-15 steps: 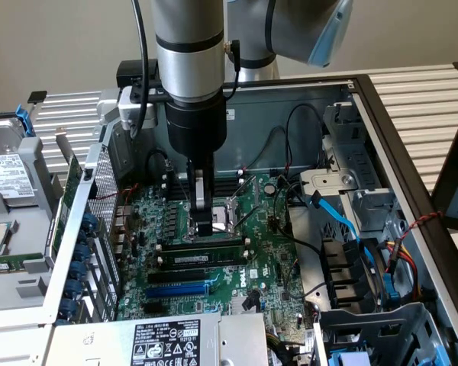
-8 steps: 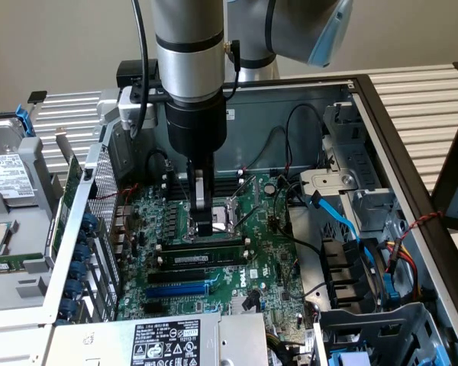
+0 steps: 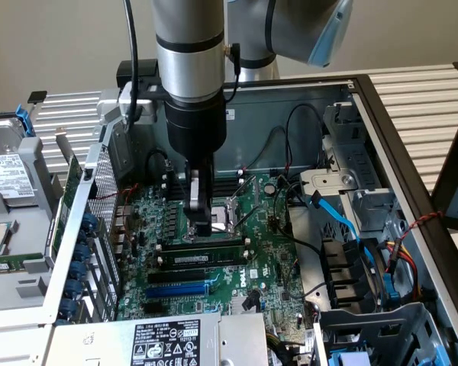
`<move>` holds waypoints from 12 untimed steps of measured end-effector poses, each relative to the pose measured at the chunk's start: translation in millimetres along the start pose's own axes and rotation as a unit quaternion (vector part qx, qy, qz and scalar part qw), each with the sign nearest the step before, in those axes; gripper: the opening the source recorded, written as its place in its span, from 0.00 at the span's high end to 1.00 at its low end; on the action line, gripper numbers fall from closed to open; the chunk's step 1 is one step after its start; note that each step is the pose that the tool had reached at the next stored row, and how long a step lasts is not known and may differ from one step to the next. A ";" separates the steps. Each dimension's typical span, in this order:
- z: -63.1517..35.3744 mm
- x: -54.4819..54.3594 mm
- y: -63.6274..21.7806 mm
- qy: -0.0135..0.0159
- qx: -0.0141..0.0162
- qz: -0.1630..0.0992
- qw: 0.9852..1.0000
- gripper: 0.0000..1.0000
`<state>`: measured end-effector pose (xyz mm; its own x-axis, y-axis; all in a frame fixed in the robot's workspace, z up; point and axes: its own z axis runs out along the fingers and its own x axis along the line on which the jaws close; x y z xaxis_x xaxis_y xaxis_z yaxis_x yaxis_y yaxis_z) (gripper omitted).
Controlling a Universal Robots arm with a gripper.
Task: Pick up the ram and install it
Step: 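Press down the ram until it locks into place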
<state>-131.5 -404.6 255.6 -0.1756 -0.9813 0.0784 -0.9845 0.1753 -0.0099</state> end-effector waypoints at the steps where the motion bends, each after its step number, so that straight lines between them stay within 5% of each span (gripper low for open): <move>1: 0.0 0.0 0.0 0.000 -0.001 0.008 1.000 0.89; 7: 0.2 0.0 0.0 0.001 -0.005 0.060 0.998 0.89; 12: 0.4 0.0 0.0 0.001 -0.008 0.104 0.995 0.89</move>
<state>-131.5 -404.6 255.2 -0.3752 -0.9236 0.0785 -0.9267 0.3756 -0.0099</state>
